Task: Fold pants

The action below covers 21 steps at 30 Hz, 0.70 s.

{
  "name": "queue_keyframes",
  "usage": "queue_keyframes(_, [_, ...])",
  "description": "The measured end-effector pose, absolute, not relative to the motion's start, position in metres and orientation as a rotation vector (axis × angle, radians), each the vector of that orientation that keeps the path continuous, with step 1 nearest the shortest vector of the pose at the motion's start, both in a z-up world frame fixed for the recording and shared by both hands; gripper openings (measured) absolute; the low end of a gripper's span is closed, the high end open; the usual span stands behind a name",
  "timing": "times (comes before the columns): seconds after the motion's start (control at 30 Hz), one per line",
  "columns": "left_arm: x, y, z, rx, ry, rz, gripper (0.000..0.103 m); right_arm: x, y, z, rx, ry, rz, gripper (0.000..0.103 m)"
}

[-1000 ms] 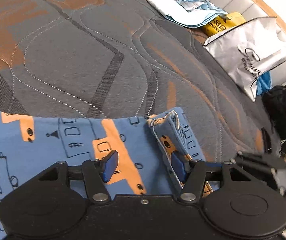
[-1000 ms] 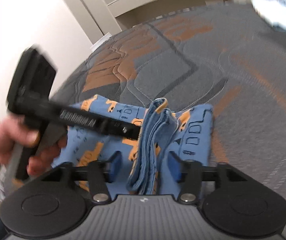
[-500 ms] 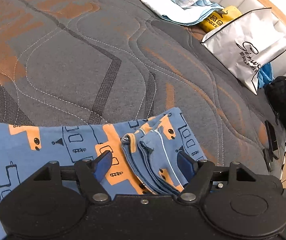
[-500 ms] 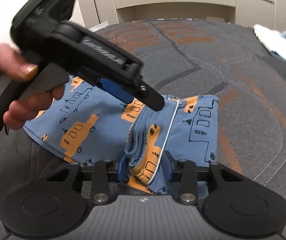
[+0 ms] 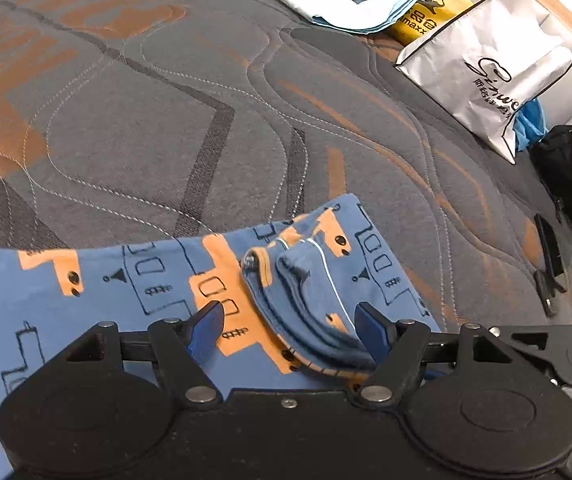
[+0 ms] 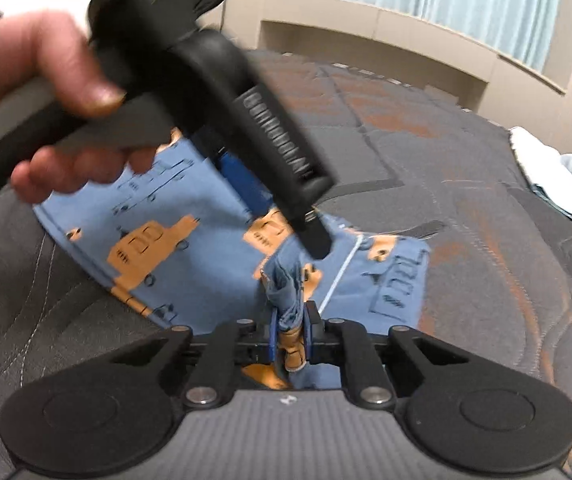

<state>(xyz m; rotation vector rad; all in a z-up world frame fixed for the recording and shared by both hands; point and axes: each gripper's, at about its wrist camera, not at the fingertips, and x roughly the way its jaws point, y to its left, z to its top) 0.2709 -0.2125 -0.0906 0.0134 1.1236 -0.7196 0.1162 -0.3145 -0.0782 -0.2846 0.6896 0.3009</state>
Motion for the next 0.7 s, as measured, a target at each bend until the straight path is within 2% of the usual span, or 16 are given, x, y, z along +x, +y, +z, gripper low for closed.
queue_keyframes(0.17, [0.273,-0.214,-0.092,-0.05,1.137,-0.74,0.081,0.111,-0.322,-0.067,-0.243,0.661,0.289,0.013])
queue_keyframes(0.7, [0.276,-0.231,-0.099,-0.107,1.183,-0.749,0.086,0.103,-0.324,-0.059,-0.193,0.624,0.264,0.013])
